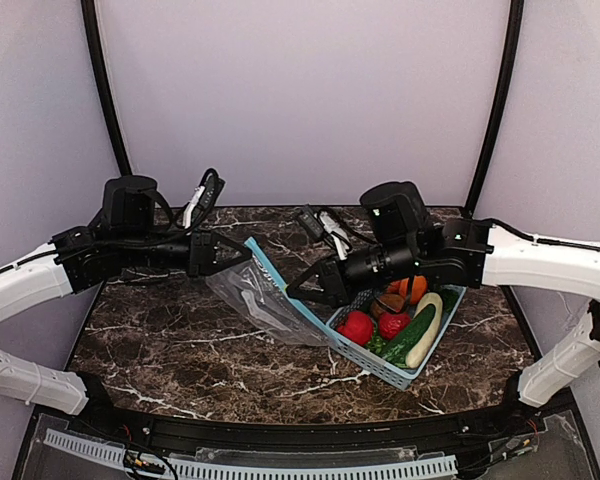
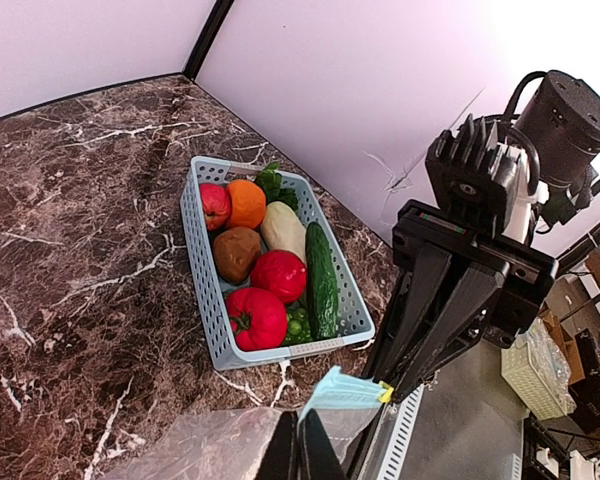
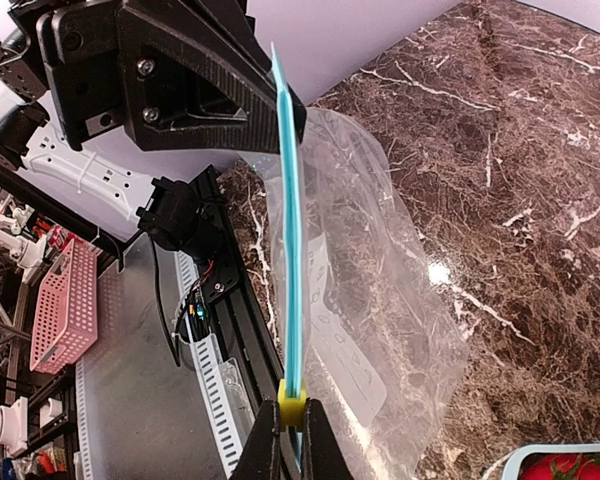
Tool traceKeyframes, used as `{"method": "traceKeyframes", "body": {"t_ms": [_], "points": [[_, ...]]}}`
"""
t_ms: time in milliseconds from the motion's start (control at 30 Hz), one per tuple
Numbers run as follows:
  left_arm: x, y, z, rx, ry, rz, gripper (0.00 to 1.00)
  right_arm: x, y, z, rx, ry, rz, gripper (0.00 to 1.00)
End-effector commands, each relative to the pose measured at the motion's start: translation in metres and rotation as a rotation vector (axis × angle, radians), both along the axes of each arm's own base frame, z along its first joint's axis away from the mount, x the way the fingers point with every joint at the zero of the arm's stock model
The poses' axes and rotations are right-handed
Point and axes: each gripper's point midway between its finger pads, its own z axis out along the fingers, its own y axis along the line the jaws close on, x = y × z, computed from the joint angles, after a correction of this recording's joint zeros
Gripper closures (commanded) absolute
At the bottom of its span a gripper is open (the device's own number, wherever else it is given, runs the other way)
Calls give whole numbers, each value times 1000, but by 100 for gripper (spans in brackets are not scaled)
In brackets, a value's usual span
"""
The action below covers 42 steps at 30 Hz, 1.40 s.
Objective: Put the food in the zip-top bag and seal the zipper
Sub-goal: Unzip the zipper from the zipper food storage bag.
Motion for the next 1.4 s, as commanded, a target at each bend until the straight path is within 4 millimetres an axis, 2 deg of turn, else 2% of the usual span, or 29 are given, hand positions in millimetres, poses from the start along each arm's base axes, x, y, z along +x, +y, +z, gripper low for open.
{"method": "traceKeyframes", "body": {"t_ms": [0,533,1367], "points": [[8,8,1,-2,-6,41,99,-5,-9,-13,-35,31,-9,100],[12,19,-7,4,16,52,99,-6,-20,-43,-98,65,-47,100],[18,45,-8,23,17,117,99,-11,-34,-80,-171,122,-75,100]]}}
